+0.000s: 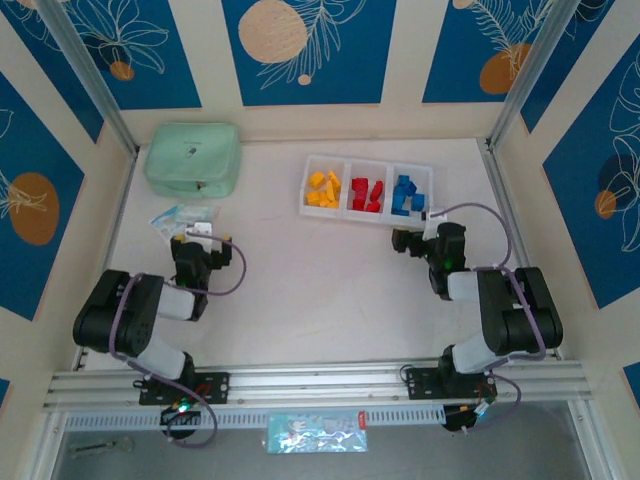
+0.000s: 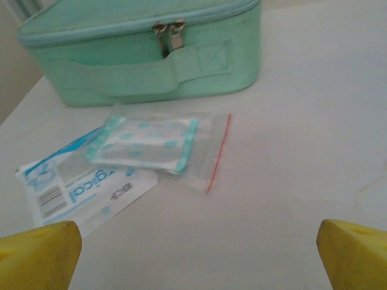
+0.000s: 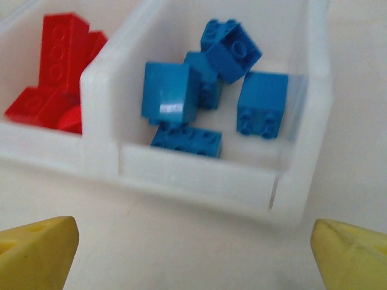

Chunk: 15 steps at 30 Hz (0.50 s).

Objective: Sort the legos into containers by color
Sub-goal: Reset both arms

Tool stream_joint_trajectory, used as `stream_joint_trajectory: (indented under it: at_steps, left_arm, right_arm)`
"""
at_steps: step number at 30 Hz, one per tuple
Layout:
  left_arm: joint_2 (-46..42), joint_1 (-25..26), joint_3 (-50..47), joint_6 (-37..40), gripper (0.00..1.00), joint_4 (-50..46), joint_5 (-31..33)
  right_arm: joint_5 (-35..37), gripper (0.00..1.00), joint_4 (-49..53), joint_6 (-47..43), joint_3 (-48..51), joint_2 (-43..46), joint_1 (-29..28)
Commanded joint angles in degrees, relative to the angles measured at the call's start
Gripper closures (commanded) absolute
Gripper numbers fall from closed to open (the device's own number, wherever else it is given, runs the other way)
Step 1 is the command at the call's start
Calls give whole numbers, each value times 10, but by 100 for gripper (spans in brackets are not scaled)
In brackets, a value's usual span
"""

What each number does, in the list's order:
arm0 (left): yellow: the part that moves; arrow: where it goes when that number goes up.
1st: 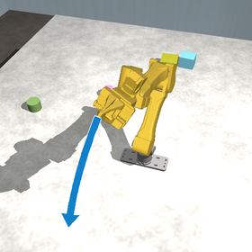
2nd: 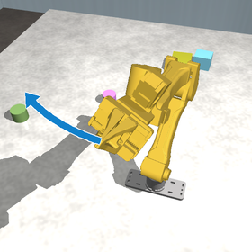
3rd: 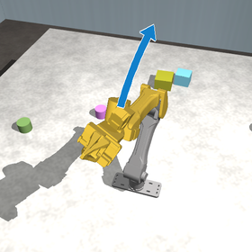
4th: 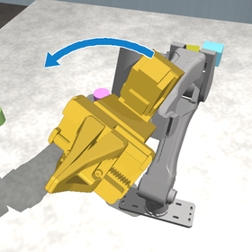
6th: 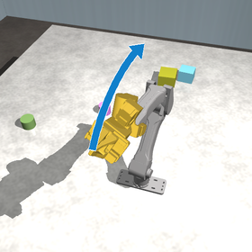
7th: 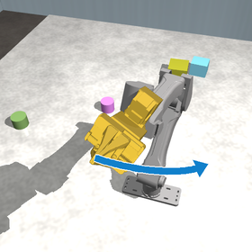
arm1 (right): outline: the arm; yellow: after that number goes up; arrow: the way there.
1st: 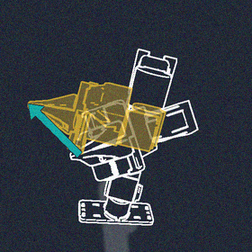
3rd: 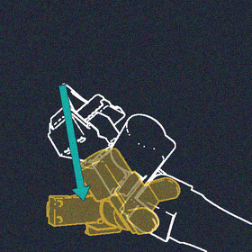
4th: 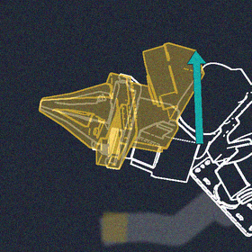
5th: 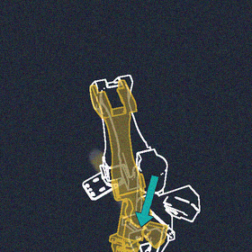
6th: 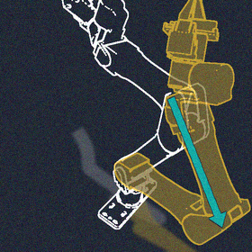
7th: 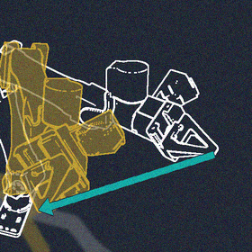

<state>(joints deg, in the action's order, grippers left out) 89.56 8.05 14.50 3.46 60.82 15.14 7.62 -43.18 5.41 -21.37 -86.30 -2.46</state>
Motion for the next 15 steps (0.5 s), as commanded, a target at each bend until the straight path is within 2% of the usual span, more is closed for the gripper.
stream_joint_trajectory:
  at_steps: [1,3,4,5,6,9,15]
  left_arm:
    - [7,-9,-9,15,1,92,-75]
    - [6,-15,30,11,1,21,-76]
    - [3,-18,61,2,1,-46,-70]
    - [0,-31,76,-12,1,-86,-89]
    - [2,-43,68,-18,0,-66,-102]
    - [1,-43,58,-23,0,-45,-78]
    - [0,-42,56,-28,0,-44,-69]
  right_arm:
    - [-8,1,-38,-15,-18,-5,5]
    - [-61,1,-25,9,-29,-10,38]
    - [-47,1,-22,4,-31,-10,31]
    - [-21,1,-28,-1,-28,-10,19]
    - [-20,1,-29,-1,-25,-7,19]
    - [-30,1,-27,1,-27,-8,24]
    - [-38,1,-25,1,-28,-9,26]
